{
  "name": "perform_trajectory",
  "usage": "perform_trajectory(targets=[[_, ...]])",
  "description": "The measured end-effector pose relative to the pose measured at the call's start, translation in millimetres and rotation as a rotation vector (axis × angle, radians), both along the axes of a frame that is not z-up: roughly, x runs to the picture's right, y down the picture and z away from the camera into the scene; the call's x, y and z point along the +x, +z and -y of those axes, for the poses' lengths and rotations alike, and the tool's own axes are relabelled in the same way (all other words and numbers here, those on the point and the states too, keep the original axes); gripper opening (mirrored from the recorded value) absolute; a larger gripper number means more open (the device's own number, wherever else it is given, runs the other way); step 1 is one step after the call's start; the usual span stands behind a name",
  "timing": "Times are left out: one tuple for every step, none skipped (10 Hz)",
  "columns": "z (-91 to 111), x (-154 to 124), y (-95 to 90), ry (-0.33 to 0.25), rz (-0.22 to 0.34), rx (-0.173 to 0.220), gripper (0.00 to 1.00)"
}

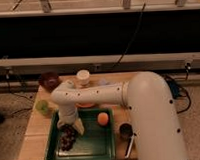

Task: Place grapes in purple bowl

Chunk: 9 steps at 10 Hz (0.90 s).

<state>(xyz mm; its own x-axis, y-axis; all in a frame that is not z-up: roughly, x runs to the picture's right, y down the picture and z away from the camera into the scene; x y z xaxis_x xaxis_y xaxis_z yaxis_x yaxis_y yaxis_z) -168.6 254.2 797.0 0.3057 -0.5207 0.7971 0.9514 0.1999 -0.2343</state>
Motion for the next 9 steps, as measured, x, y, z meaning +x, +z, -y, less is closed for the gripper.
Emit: perform_trajectory(targets=[[0,0,-1.0,-0.002,-0.001,0.0,0.58],[2,2,-4.3,-0.001,-0.001,0.001,0.47],[5,4,-7.8,0.004,0.0,0.001,0.37],[6,7,-10.8,0.011,0.001,-0.001,0.24],[7,9,-13.2,0.017,0.002,-0.002,0.16],[8,12,-15.4,0.024,0.004,-0.003,0.12],[10,16,-17.5,0.036,0.005,-0.003,0.11],[11,18,-19.0,0.045,0.008,-0.002,0.11],[12,20,-21.6,0.054,0.012,-0.001,0.11]])
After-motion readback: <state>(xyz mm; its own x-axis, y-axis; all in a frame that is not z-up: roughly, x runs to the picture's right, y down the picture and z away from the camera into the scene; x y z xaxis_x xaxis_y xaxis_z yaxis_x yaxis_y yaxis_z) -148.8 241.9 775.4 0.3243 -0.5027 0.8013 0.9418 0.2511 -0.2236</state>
